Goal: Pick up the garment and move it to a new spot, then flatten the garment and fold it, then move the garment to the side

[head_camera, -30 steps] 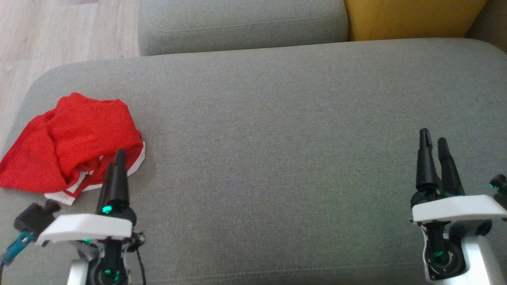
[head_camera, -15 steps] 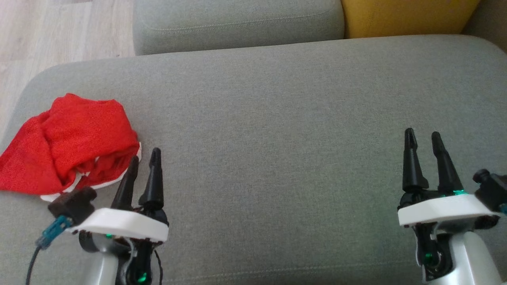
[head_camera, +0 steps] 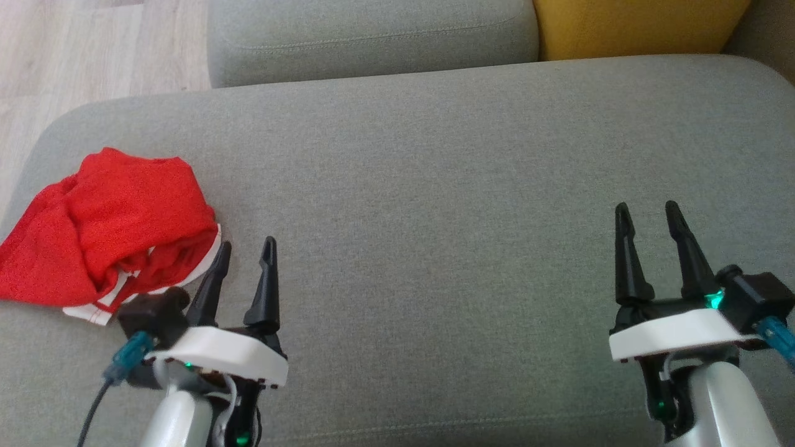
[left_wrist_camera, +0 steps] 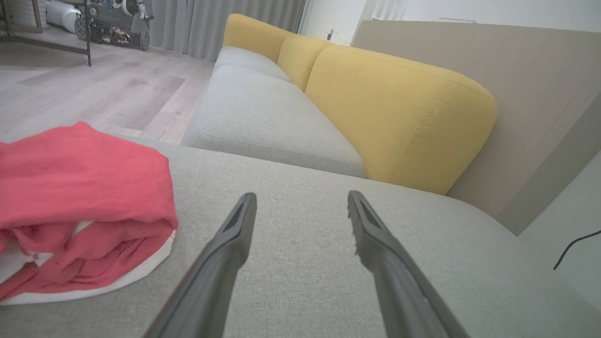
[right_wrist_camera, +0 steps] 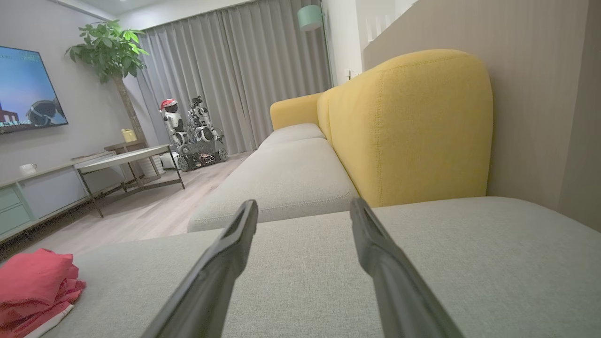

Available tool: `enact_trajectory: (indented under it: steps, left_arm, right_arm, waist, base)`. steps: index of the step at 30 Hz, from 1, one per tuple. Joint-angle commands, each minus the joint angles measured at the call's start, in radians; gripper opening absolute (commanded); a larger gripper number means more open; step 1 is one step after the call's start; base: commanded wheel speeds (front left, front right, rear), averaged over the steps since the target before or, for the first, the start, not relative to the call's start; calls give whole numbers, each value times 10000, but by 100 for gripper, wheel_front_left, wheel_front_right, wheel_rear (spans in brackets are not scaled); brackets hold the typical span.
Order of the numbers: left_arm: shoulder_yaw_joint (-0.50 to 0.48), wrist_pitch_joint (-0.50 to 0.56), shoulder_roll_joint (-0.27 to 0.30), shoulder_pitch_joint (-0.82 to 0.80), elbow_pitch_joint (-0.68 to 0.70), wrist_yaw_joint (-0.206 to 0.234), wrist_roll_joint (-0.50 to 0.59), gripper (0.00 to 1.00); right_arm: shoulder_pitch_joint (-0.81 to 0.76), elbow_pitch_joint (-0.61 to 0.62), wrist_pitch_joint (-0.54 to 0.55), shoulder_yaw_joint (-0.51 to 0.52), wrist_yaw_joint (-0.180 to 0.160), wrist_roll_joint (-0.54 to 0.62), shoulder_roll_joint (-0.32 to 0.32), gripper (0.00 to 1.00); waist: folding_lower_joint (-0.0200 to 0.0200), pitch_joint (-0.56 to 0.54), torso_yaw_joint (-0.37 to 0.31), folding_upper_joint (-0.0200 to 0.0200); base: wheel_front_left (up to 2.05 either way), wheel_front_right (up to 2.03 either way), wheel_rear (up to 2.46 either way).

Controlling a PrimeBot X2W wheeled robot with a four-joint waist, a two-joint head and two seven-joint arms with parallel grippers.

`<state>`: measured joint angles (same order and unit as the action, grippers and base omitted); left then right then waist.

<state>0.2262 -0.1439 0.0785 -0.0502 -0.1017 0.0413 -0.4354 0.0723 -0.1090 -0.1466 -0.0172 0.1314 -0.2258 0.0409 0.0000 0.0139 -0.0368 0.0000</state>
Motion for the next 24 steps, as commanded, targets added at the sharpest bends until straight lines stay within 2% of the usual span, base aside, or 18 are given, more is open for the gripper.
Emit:
enact_trajectory:
  steps: [1,21,24]
  left_arm:
    - [-74,-200,224,-661,378,152,416,100]
    - [1003,-755,664,-919,480,1100,2586,100]
    - [1006,-842,586,-900,468,1176,2675,100]
  right_arm:
    - [567,438,-164,-236,-5,453,74,100]
    - [695,642,-724,-476,-7,3146,85,100]
    - [692,600,-812,-448,-7,3137,86,100]
  waist:
    - [0,-14,5,0]
    - [0,-45,2,0]
    - [0,-34,10,0]
  base:
    - [0,0,0]
    - [0,0,0]
    - [0,0,0]
